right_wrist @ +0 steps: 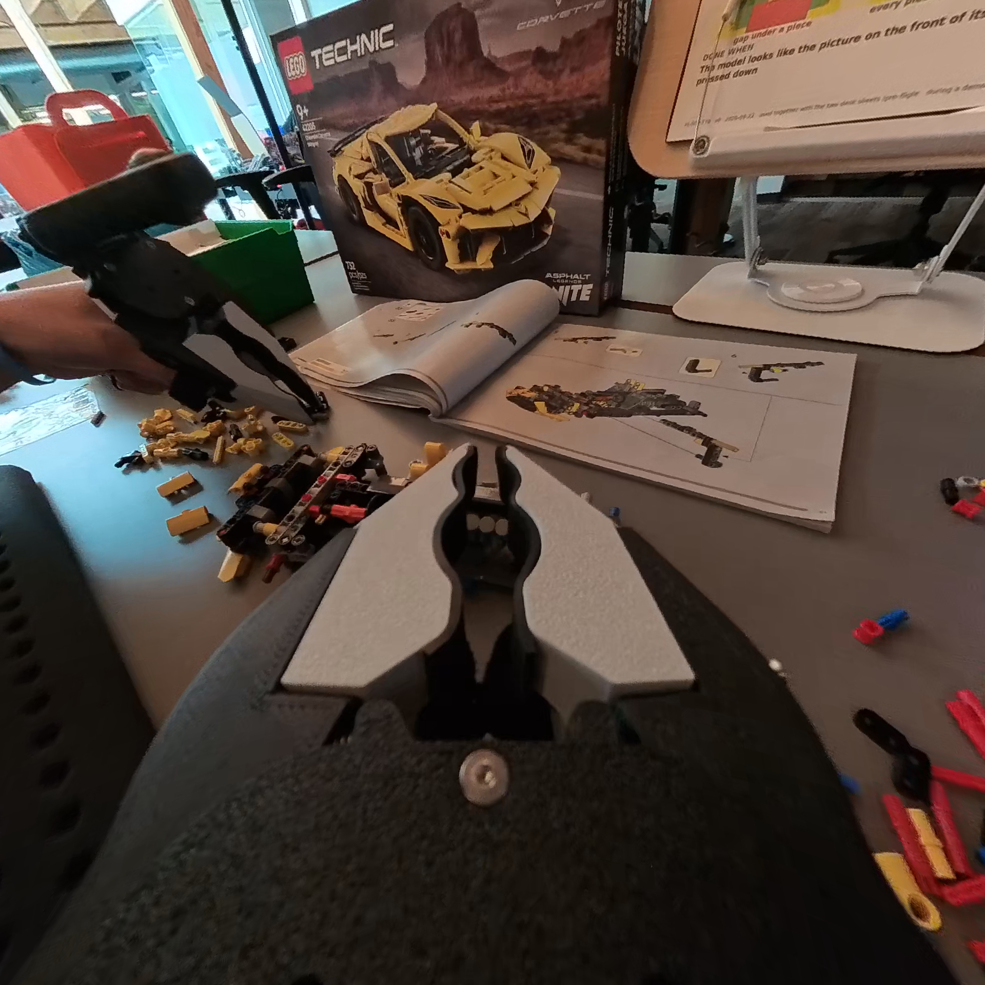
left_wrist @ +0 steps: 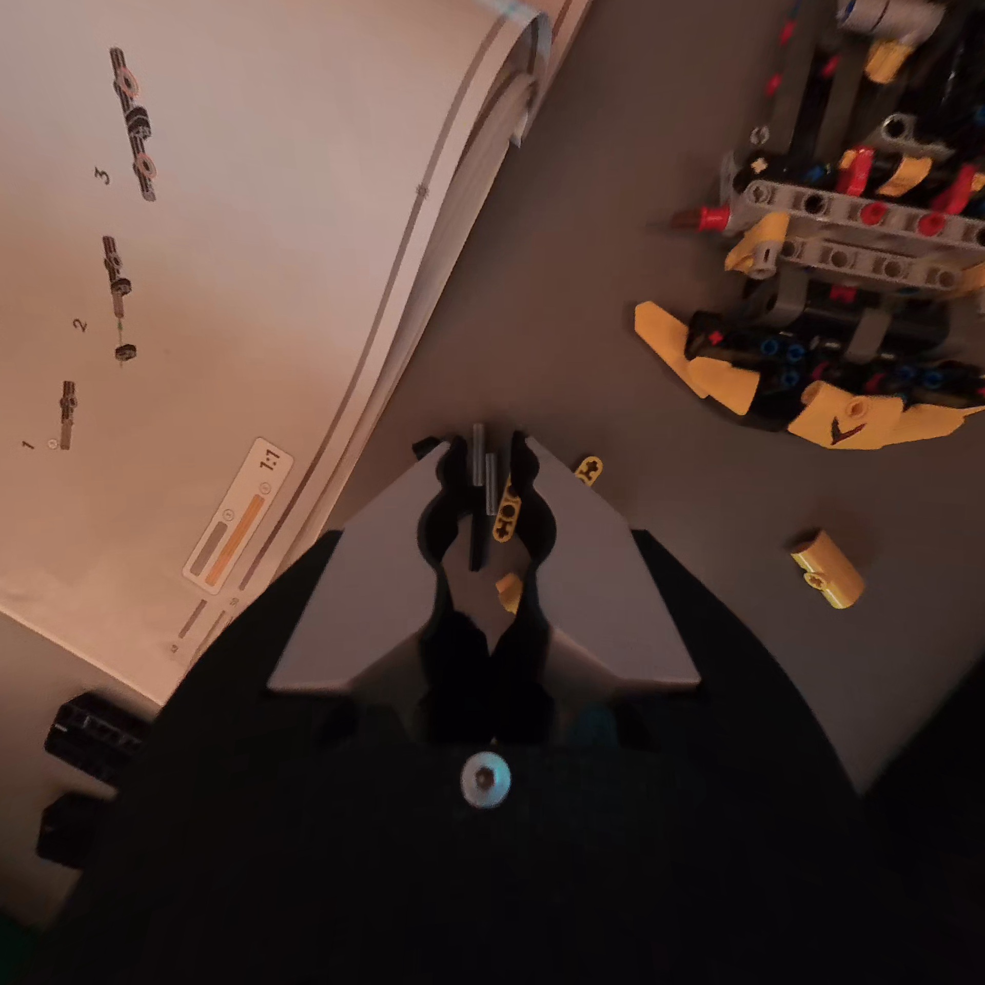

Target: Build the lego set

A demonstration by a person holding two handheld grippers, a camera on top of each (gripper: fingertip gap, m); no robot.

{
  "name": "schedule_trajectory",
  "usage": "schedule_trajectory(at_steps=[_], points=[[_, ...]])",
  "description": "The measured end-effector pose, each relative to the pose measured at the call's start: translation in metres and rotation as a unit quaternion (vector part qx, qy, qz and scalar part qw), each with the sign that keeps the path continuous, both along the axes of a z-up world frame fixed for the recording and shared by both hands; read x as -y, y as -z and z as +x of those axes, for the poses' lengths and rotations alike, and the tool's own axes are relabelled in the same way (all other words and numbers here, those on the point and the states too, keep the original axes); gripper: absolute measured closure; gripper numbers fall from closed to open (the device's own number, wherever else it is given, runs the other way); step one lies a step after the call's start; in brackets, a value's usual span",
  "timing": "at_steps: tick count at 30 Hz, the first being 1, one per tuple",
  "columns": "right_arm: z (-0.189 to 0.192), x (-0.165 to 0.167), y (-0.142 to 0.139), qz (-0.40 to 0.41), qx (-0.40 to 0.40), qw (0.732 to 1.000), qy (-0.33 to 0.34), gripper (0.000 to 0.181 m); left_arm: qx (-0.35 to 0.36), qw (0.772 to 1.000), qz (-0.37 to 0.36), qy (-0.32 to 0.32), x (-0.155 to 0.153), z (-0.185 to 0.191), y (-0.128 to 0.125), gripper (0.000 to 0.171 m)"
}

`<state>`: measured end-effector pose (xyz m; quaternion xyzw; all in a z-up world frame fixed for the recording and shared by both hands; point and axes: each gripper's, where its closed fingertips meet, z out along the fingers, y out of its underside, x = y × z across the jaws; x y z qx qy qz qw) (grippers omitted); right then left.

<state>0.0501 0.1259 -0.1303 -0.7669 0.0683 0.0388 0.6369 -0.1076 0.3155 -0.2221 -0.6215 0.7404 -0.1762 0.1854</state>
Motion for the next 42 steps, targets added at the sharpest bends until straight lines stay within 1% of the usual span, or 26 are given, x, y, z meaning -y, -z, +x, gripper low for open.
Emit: schedule_trajectory(at_steps=[6,8,14,16,19,23,25,27,29,32,35,36,38,39,42], points=[[-0.006,-0.002,0.003,-0.007,0.005,1.000,-0.013,0.175,-0.005,1.000,-0.006,-0.012,-0.004,0.002,0.001,0.162],[-0.007,-0.003,0.004,-0.011,0.005,1.000,-0.016,0.175,-0.008,1.000,-0.017,-0.012,-0.002,0.003,0.001,0.167],[-0.007,-0.003,0.004,-0.012,0.005,1.000,-0.017,0.175,-0.018,1.000,-0.004,-0.004,-0.001,0.001,0.003,0.171],[-0.008,-0.003,0.004,-0.012,0.006,1.000,-0.018,0.175,-0.015,1.000,-0.009,0.002,0.001,0.003,0.003,0.171],[-0.008,-0.003,0.005,-0.014,0.007,1.000,-0.020,0.175,0.018,0.999,-0.035,0.010,0.008,0.010,-0.007,0.171],[-0.008,-0.003,0.006,-0.015,0.004,1.000,-0.020,0.175,0.079,0.995,-0.067,0.006,0.007,0.019,-0.035,0.171],[-0.007,-0.003,0.006,-0.014,0.002,1.000,-0.020,0.175,0.108,0.991,-0.081,0.001,0.001,0.019,-0.052,0.171],[-0.007,-0.003,0.006,-0.014,0.001,1.000,-0.020,0.175,0.112,0.991,-0.071,0.007,-0.013,0.013,-0.065,0.171],[-0.008,-0.004,0.006,-0.014,0.001,1.000,-0.022,0.175,0.090,0.996,-0.010,0.012,-0.043,0.003,-0.073,0.171],[-0.010,-0.004,0.006,-0.016,0.004,1.000,-0.026,0.175,0.052,0.996,0.055,0.052,-0.078,-0.004,-0.081,0.171],[-0.011,-0.004,0.007,-0.019,0.012,0.999,-0.025,0.175,0.018,0.992,0.046,0.117,-0.091,-0.005,-0.075,0.171],[-0.010,-0.004,0.007,-0.019,0.013,0.999,-0.024,0.175,0.004,0.990,0.027,0.138,-0.090,-0.005,-0.069,0.170],[-0.010,-0.004,0.006,-0.019,0.017,0.999,-0.022,0.175,-0.035,0.983,-0.034,0.176,-0.081,-0.009,-0.051,0.171],[-0.010,-0.004,0.006,-0.018,0.017,0.999,-0.021,0.176,-0.054,0.979,-0.043,0.191,-0.080,-0.011,-0.040,0.171],[-0.010,-0.003,0.005,-0.018,0.019,0.999,-0.020,0.176,-0.109,0.967,-0.015,0.231,-0.086,-0.018,-0.012,0.171]])
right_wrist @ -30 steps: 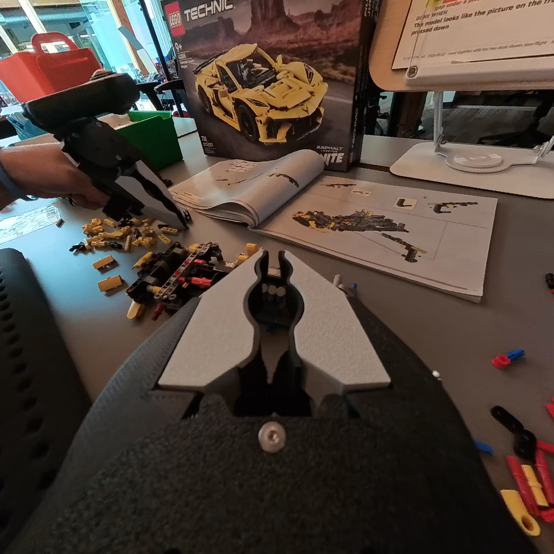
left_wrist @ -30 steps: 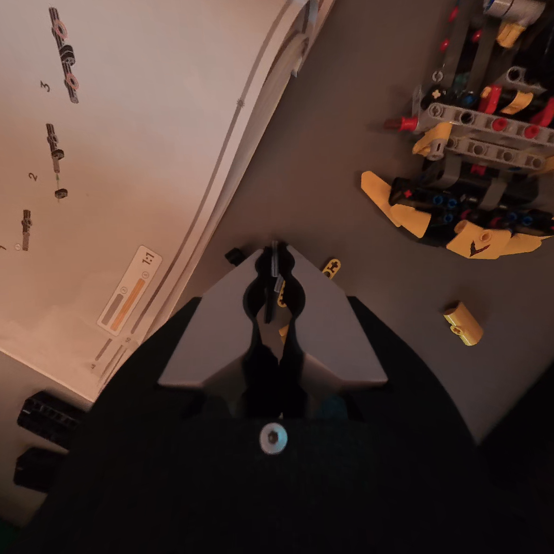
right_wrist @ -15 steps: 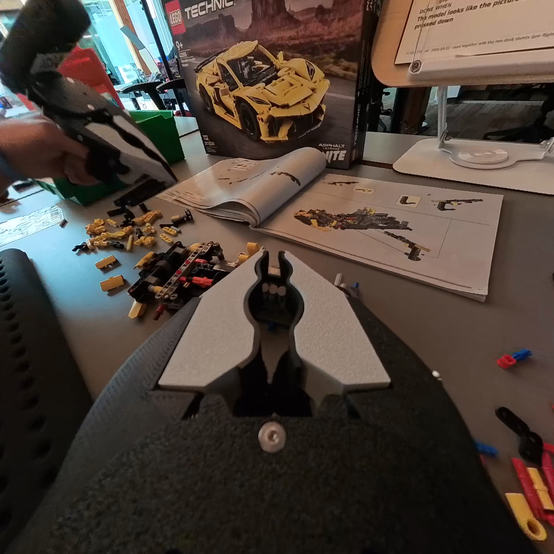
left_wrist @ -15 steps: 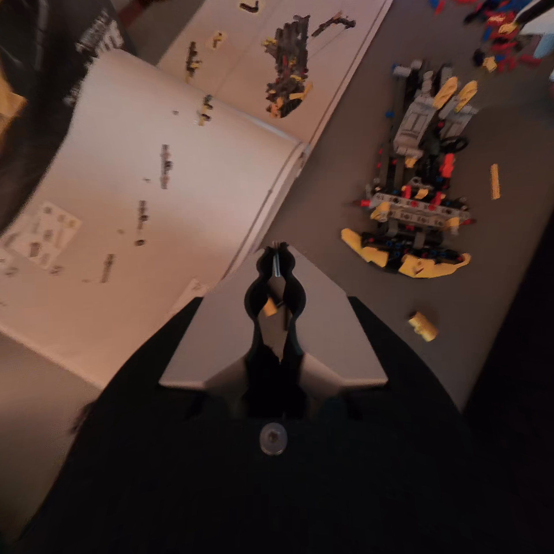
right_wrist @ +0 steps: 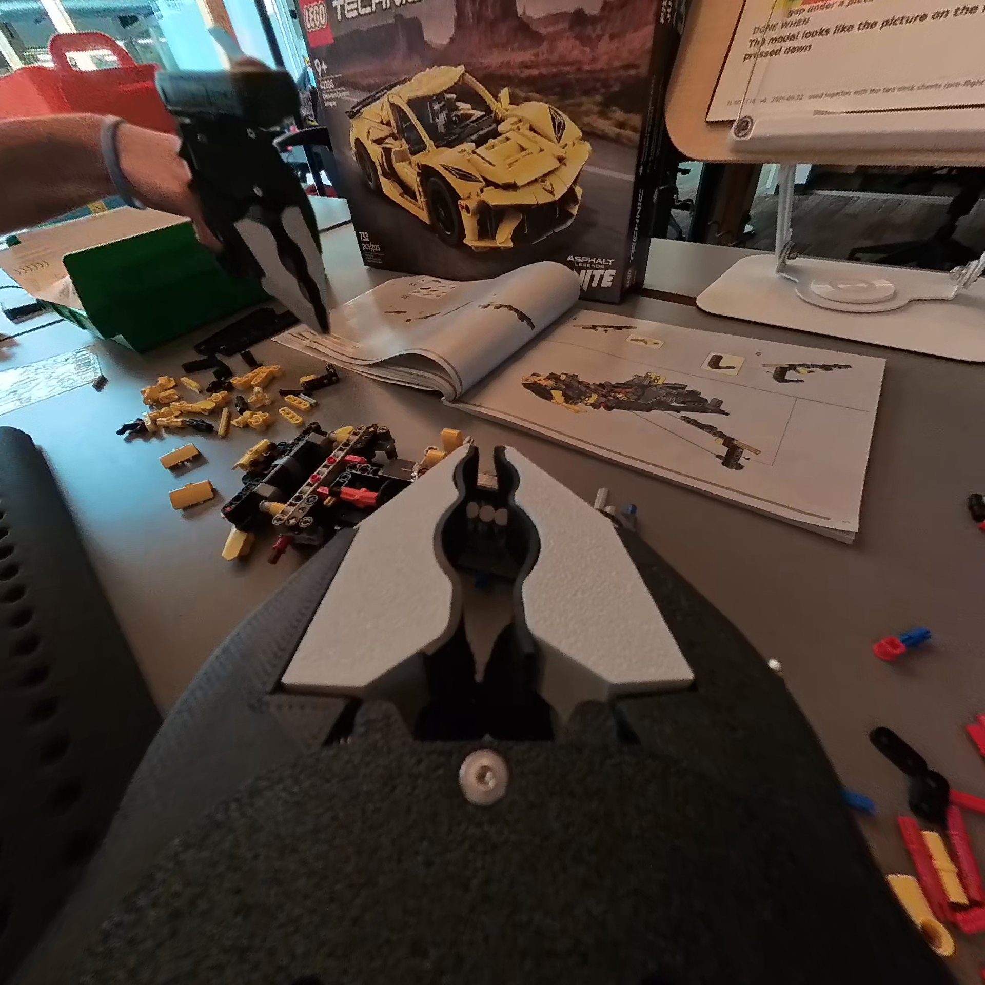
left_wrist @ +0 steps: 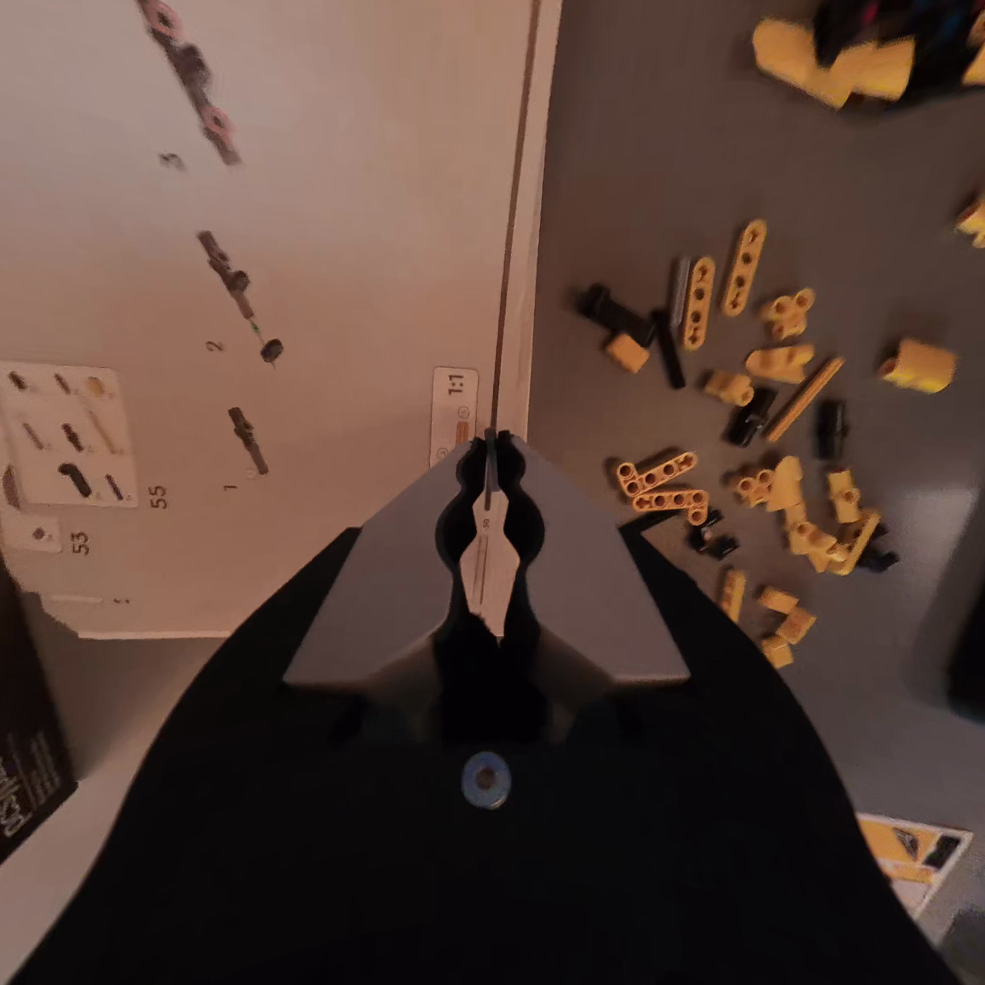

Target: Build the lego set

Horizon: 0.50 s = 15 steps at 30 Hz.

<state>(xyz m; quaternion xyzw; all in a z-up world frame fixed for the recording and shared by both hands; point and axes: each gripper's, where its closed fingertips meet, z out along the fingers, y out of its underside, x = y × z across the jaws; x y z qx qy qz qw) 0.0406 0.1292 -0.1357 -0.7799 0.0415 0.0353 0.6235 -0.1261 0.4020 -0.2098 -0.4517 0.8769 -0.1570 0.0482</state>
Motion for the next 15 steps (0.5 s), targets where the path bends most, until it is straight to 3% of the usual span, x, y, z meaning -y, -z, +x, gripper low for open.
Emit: schedule_trajectory(at_steps=[6,15], points=[[0.000,0.000,0.000,0.001,-0.001,1.000,0.000,0.176,-0.014,0.998,0.057,0.035,-0.010,0.007,0.008,0.171],[-0.002,0.001,-0.002,0.004,0.005,1.000,-0.005,0.176,-0.065,0.995,0.053,0.055,-0.029,0.003,0.014,0.170]])
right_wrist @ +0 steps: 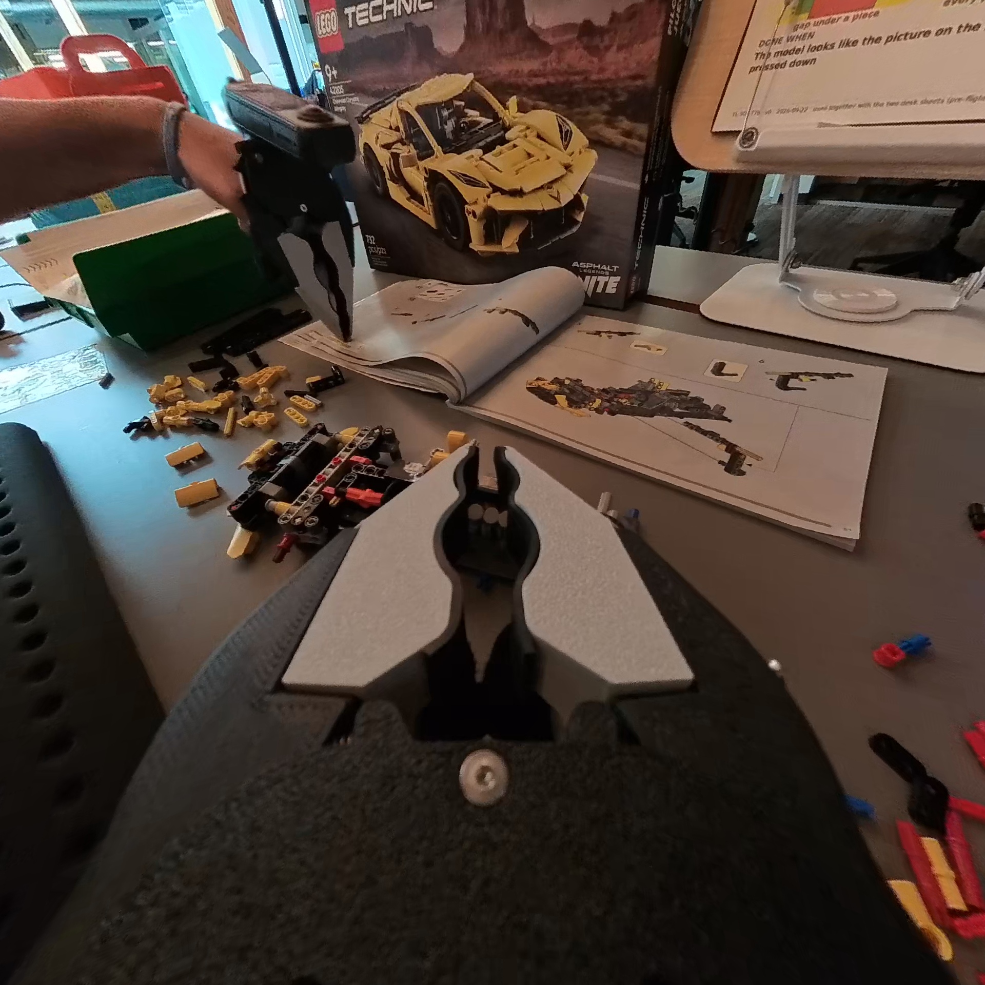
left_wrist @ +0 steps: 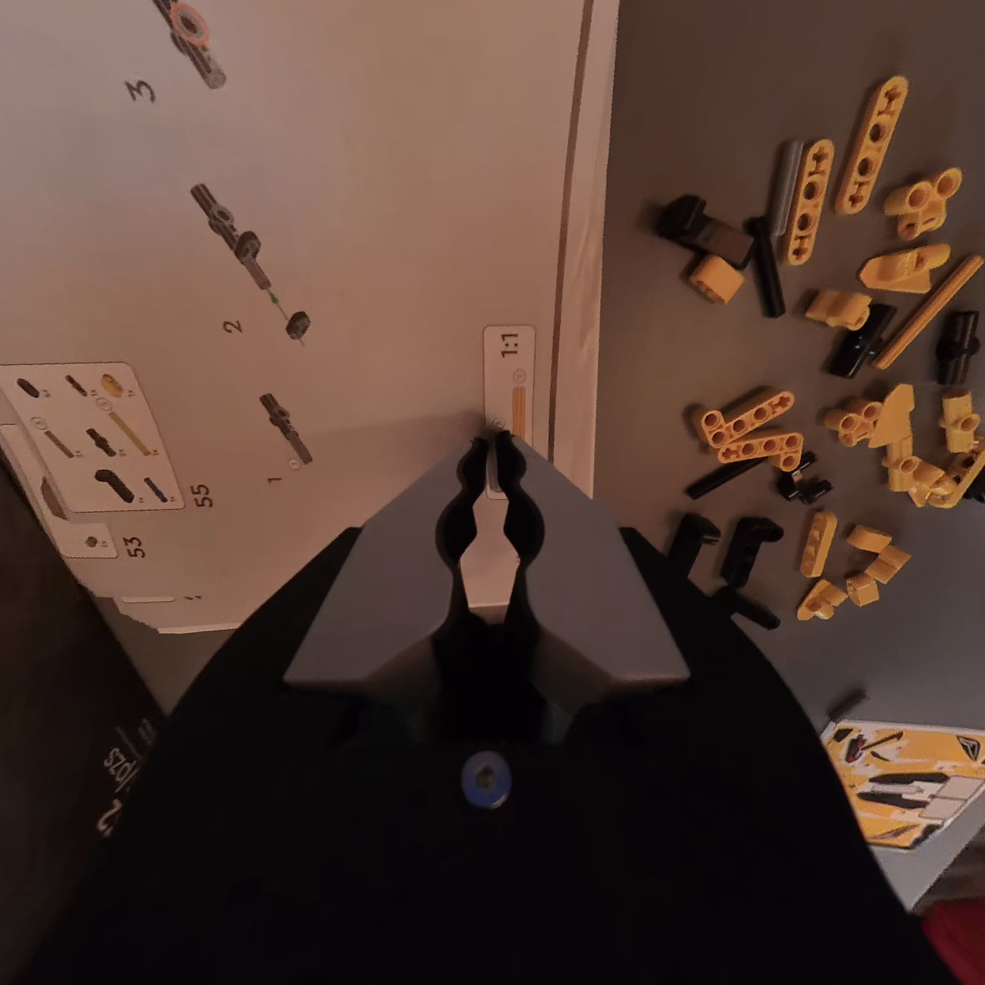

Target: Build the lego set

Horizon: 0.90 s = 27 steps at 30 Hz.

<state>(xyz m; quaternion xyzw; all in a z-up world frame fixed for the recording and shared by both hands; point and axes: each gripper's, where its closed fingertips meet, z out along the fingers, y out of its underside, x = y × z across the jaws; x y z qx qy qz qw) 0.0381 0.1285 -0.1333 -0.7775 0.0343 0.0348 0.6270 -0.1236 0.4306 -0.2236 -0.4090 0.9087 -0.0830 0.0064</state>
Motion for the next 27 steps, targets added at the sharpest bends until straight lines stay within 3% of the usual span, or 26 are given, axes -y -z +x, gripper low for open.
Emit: schedule_trajectory(at_steps=[12,21,27], points=[[-0.010,-0.002,0.001,-0.007,0.028,0.999,-0.016,0.176,-0.093,0.993,-0.075,-0.001,0.003,-0.004,0.001,0.171],[-0.010,-0.002,0.001,-0.009,0.044,0.999,-0.008,0.177,-0.080,0.995,-0.042,0.043,0.002,-0.005,0.001,0.171],[-0.010,-0.002,0.004,-0.016,0.057,0.998,-0.005,0.177,-0.081,0.996,0.023,0.041,-0.003,-0.004,0.000,0.170]])
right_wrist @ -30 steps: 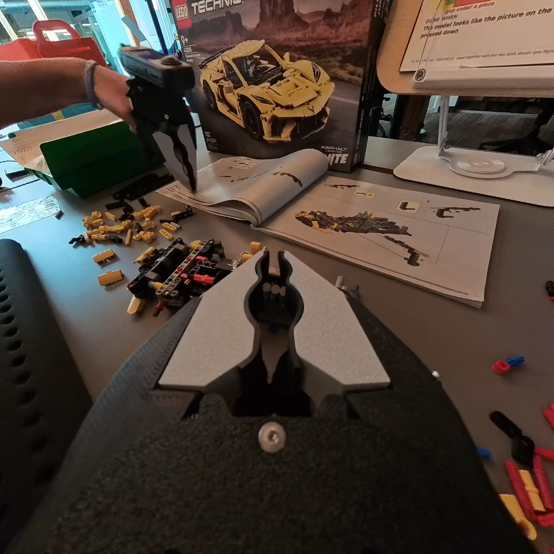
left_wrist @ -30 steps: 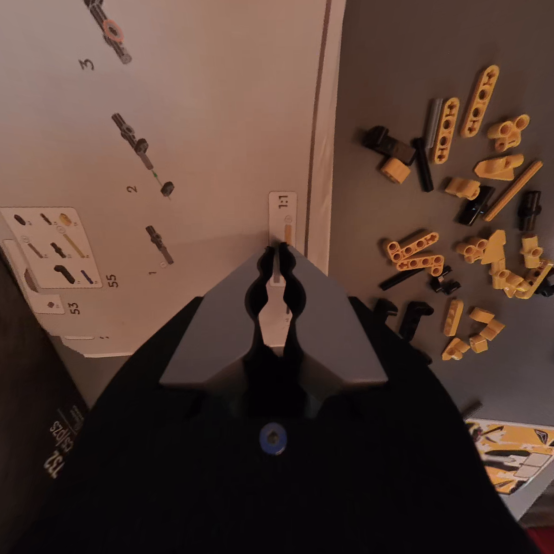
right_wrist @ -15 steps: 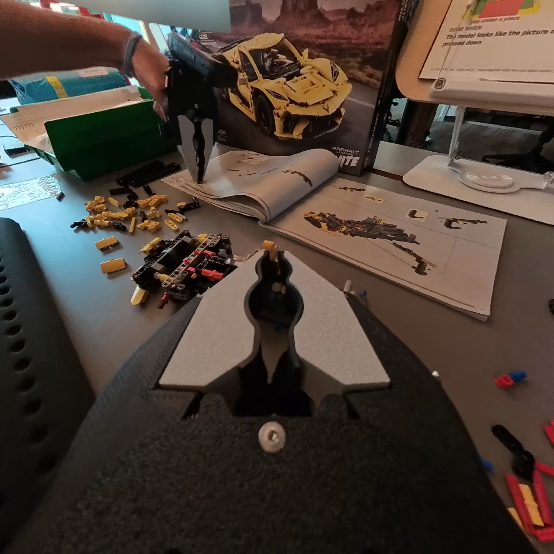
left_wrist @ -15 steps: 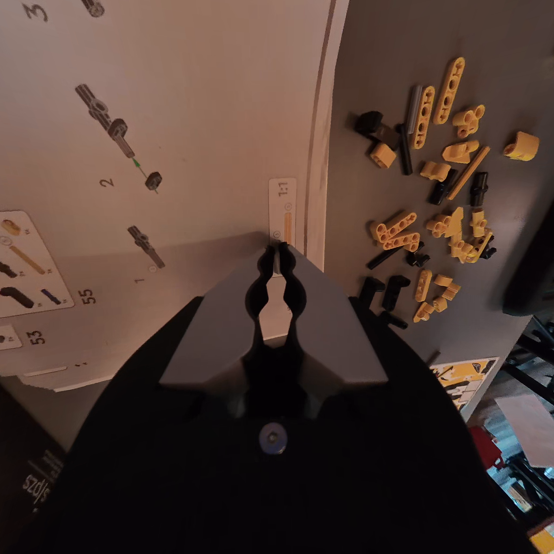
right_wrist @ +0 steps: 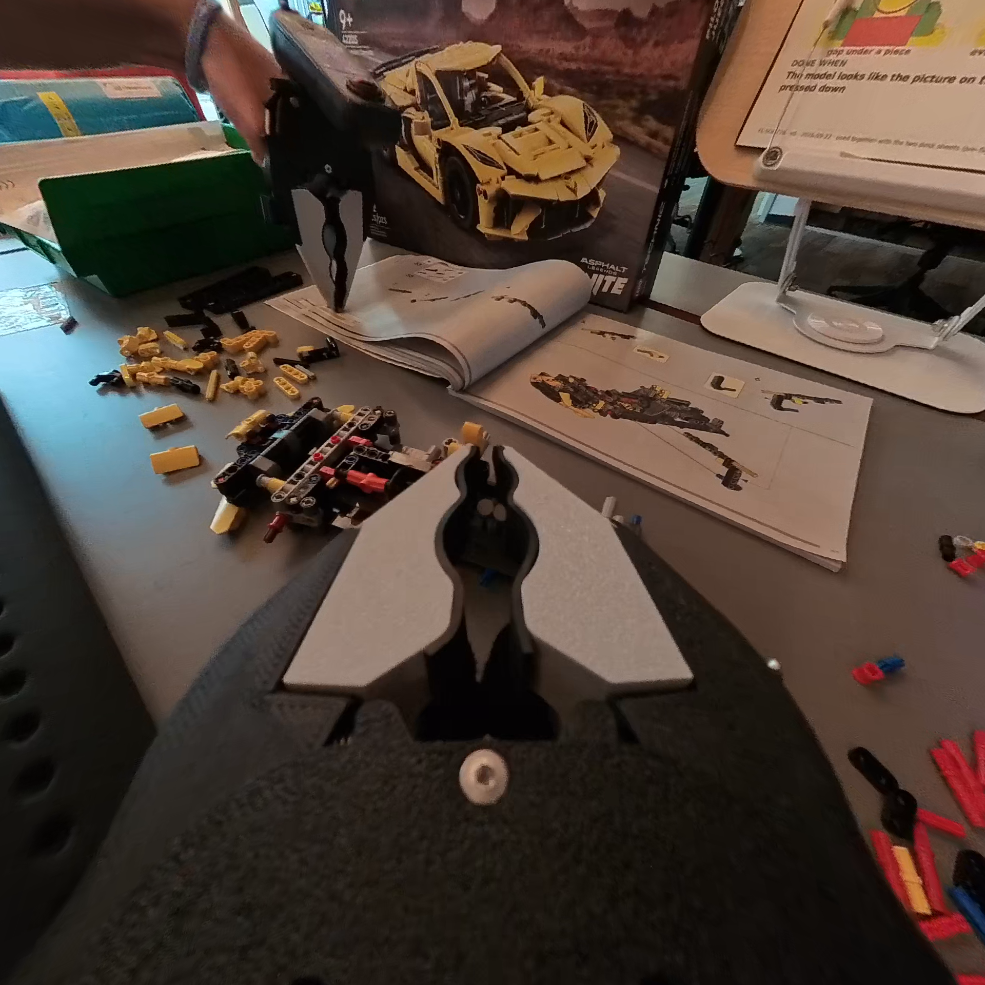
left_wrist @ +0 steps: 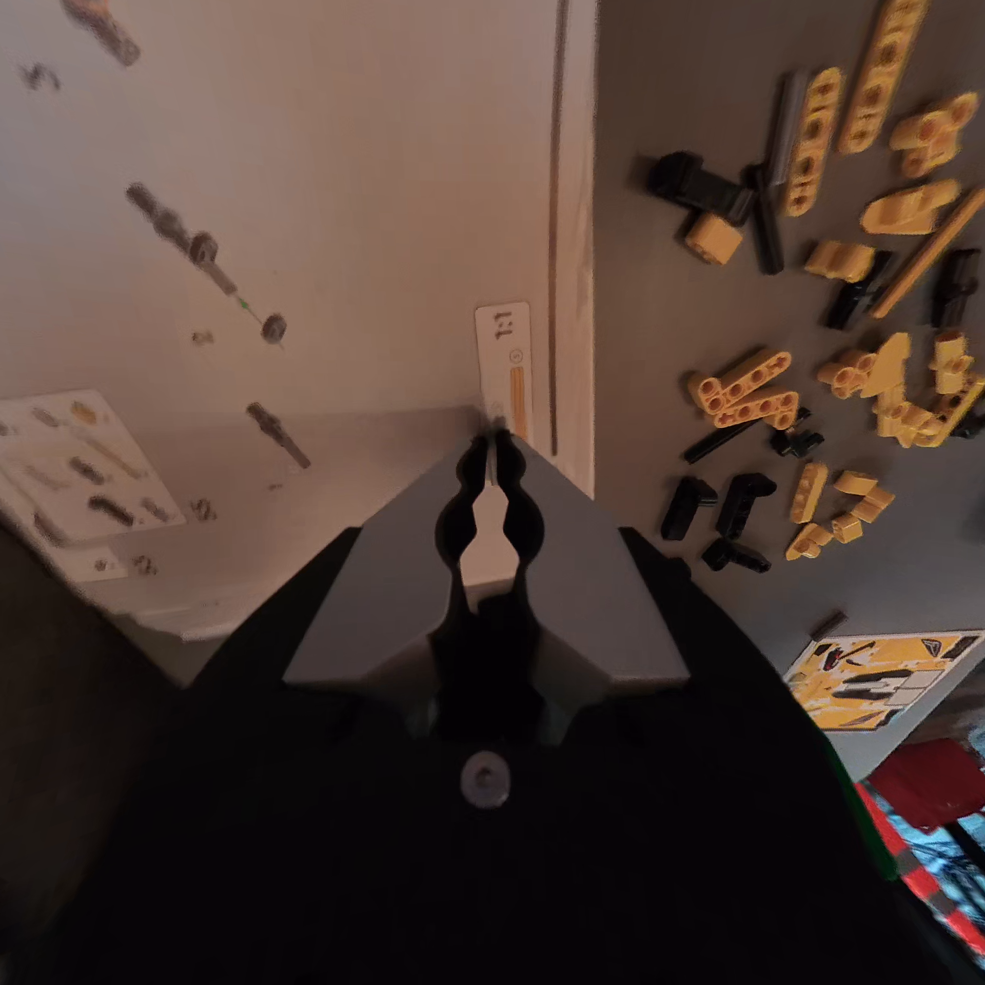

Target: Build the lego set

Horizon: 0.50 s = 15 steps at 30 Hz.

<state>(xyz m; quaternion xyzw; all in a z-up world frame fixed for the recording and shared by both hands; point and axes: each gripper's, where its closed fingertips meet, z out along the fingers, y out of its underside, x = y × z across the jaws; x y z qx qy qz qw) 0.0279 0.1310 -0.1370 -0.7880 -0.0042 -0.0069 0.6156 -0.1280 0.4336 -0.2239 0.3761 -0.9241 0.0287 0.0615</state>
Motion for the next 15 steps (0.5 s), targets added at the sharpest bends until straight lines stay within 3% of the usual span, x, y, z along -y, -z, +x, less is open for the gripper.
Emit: schedule_trajectory(at_steps=[1,2,3,5,7,8,10,13,15], points=[[0.001,0.000,0.000,0.001,0.004,1.000,0.004,0.177,-0.015,0.999,0.020,-0.029,-0.002,-0.005,-0.005,0.170],[0.002,0.001,-0.001,0.005,0.007,1.000,0.008,0.177,-0.029,0.996,-0.017,-0.079,0.016,-0.008,-0.019,0.170],[0.004,0.002,-0.003,0.010,0.008,1.000,0.012,0.176,0.013,0.987,-0.109,-0.114,0.053,0.007,-0.044,0.170],[0.010,0.003,-0.008,0.021,0.011,0.999,0.028,0.175,0.144,0.943,-0.260,-0.149,0.126,0.046,-0.107,0.171],[0.019,0.005,-0.012,0.032,0.012,0.998,0.052,0.170,0.191,0.904,-0.323,-0.206,0.188,0.067,-0.134,0.171],[0.023,0.007,-0.015,0.039,0.014,0.997,0.064,0.170,0.179,0.895,-0.352,-0.205,0.224,0.065,-0.133,0.171],[0.025,0.011,-0.020,0.054,0.003,0.996,0.068,0.169,0.153,0.899,-0.358,-0.202,0.281,0.064,-0.104,0.170],[0.023,0.016,-0.023,0.068,-0.024,0.995,0.063,0.168,0.133,0.912,-0.321,-0.217,0.328,0.073,-0.050,0.170],[0.022,0.019,-0.026,0.077,-0.030,0.995,0.060,0.168,0.118,0.910,-0.329,-0.224,0.355,0.073,-0.034,0.170]])
